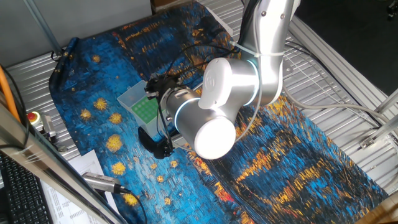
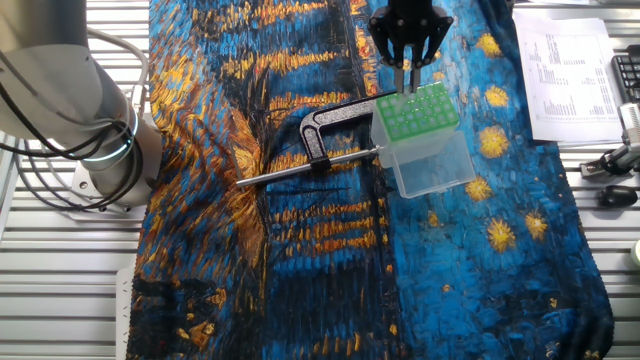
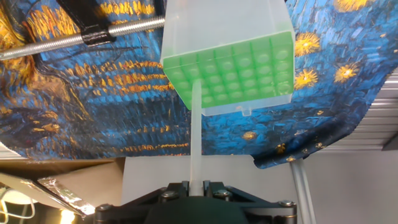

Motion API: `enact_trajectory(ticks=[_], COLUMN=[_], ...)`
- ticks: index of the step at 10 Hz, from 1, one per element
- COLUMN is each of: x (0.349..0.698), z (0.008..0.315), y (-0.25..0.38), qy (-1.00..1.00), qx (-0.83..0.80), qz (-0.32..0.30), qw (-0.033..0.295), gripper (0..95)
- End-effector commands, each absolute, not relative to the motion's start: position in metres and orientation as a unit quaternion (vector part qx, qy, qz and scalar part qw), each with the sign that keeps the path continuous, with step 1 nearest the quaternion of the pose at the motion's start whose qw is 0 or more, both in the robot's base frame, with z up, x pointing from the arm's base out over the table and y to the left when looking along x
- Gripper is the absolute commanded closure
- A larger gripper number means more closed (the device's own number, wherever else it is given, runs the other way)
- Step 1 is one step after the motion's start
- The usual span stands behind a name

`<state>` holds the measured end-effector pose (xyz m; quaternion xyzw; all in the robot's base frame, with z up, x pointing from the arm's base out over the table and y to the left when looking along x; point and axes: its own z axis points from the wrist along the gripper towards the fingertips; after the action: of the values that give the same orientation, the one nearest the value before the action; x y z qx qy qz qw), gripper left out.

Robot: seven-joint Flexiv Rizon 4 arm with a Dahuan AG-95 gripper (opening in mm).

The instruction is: Insert a large pipette tip into the holder for large pipette tips

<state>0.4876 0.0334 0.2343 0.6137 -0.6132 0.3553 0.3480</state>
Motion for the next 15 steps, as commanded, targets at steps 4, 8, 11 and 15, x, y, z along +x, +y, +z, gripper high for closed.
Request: enact_trajectory(ticks=[4, 8, 11, 15], x=[0.487, 0.486, 0.492, 0.518], z=[0.234, 0.240, 0.257, 0.284], y=[0.035, 0.039, 0.035, 0.022], qy=[-0.616, -0.625, -0.645, -0.721], qx=[0.615, 0.610, 0.606, 0.573], qz=[0.350, 0.347, 0.334, 0.278], qw=[0.347, 0.341, 0.323, 0.275], gripper=[76.0, 76.0, 76.0, 95.0])
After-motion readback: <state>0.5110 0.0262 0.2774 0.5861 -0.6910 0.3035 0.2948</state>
